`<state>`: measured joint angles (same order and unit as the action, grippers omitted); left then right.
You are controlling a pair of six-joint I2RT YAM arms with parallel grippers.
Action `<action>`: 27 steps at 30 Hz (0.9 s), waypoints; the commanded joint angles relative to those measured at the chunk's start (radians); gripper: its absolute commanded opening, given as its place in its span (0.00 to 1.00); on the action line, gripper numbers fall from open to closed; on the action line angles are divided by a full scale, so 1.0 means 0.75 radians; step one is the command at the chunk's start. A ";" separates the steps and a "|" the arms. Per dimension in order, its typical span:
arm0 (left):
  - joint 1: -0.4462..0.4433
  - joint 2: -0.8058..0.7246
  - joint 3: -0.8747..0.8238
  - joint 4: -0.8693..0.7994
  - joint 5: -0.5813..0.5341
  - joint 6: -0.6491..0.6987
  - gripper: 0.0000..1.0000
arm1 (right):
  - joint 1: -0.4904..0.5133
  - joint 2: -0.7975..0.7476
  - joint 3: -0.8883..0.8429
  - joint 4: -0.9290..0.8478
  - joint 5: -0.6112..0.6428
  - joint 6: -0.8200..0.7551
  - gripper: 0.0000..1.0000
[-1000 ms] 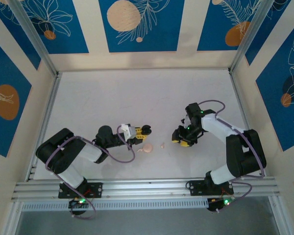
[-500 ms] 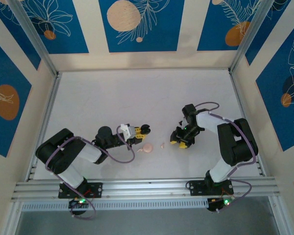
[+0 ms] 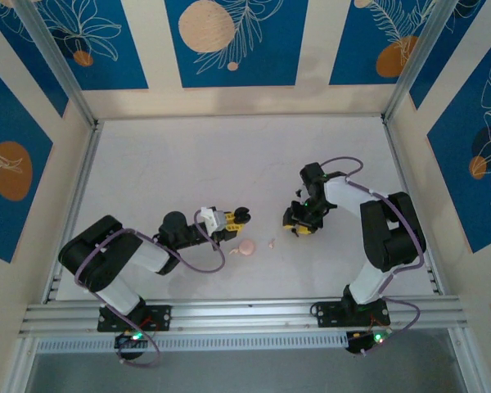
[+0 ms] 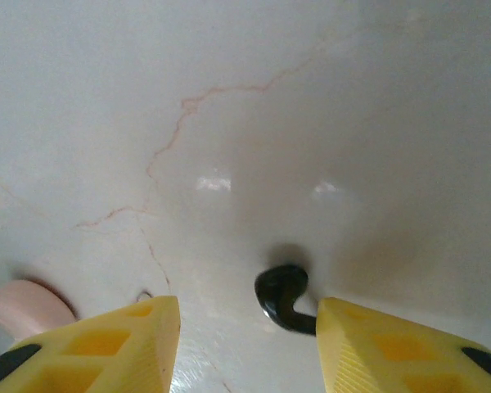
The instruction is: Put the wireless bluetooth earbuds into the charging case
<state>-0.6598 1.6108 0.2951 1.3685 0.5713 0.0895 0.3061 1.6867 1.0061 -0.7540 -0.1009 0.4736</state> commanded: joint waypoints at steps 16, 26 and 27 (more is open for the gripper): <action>-0.008 -0.078 -0.001 -0.041 0.003 0.039 0.10 | 0.200 0.193 0.358 -0.487 0.421 -0.616 0.42; -0.010 -0.135 0.005 -0.143 -0.010 0.073 0.10 | 0.206 0.294 0.416 -0.447 0.359 -0.640 0.39; -0.008 -0.137 0.007 -0.146 -0.010 0.073 0.10 | 0.206 0.302 0.418 -0.447 0.354 -0.640 0.38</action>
<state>-0.6594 1.5261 0.2951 1.2716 0.5671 0.1158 0.4526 1.8954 1.2926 -1.0737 0.1913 0.0174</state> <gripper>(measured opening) 0.176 0.388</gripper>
